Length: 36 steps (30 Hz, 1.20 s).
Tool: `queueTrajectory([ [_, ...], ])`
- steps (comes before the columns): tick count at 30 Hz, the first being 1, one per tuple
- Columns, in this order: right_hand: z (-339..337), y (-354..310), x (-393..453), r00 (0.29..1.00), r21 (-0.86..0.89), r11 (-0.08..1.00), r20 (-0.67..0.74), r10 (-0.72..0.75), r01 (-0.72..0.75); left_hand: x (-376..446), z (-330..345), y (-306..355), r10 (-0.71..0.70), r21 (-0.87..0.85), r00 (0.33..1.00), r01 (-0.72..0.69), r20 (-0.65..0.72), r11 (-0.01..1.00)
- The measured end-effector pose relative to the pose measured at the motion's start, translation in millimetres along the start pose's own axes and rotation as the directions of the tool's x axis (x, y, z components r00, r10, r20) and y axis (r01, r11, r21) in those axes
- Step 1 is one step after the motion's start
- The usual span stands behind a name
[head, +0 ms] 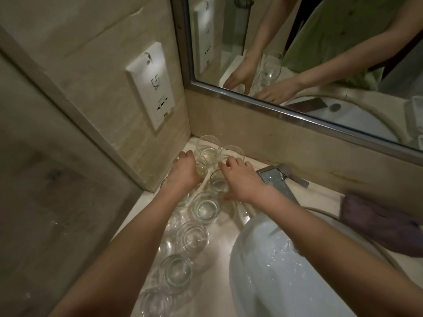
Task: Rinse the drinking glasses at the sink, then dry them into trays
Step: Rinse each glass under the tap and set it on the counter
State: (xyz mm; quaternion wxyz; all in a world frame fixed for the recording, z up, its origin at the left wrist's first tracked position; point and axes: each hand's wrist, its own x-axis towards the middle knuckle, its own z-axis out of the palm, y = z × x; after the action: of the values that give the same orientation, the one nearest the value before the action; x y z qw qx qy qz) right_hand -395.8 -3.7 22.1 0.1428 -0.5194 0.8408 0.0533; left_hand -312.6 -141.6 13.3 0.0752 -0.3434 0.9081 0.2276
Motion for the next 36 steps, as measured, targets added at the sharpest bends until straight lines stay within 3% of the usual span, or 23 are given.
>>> queueTrajectory([
  [7,-28.0,7.9,-53.6,0.987,0.406,0.913,-0.126,0.103,-0.043,-39.6,-45.5,22.5,0.087,0.043,0.987,-0.082,-0.133,0.996],
  [10,-41.8,9.7,-83.9,0.973,0.551,0.834,-0.176,0.147,-0.027,-75.7,-66.3,39.4,0.151,-0.066,0.977,-0.163,-0.152,0.985],
  [16,-20.3,-13.0,-152.3,0.985,0.688,0.725,-0.126,0.122,-0.002,-146.6,-45.8,62.8,0.198,-0.327,0.979,-0.175,0.039,0.929],
  [21,36.7,-24.7,-201.3,0.959,0.758,0.645,-0.108,0.262,-0.091,-180.7,6.3,72.7,0.243,-0.346,0.947,-0.161,0.209,0.924],
  [27,98.2,-17.9,-228.3,0.909,0.885,0.39,0.079,0.41,-0.253,-187.1,61.4,80.1,0.277,-0.345,0.859,-0.128,0.429,0.93],
  [30,123.2,0.6,-226.8,0.896,0.916,0.277,0.16,0.415,-0.291,-178.6,80.4,84.4,0.269,-0.374,0.838,-0.085,0.475,0.923],
  [33,137.8,22.1,-214.3,0.891,0.917,0.243,0.199,0.408,-0.316,-163.8,99.6,86.5,0.232,-0.439,0.839,0.008,0.491,0.899],
  [36,145.3,41.5,-196.4,0.897,0.918,0.228,0.222,0.383,-0.325,-146.9,109.8,91.8,0.262,-0.488,0.838,0.007,0.479,0.873],
])
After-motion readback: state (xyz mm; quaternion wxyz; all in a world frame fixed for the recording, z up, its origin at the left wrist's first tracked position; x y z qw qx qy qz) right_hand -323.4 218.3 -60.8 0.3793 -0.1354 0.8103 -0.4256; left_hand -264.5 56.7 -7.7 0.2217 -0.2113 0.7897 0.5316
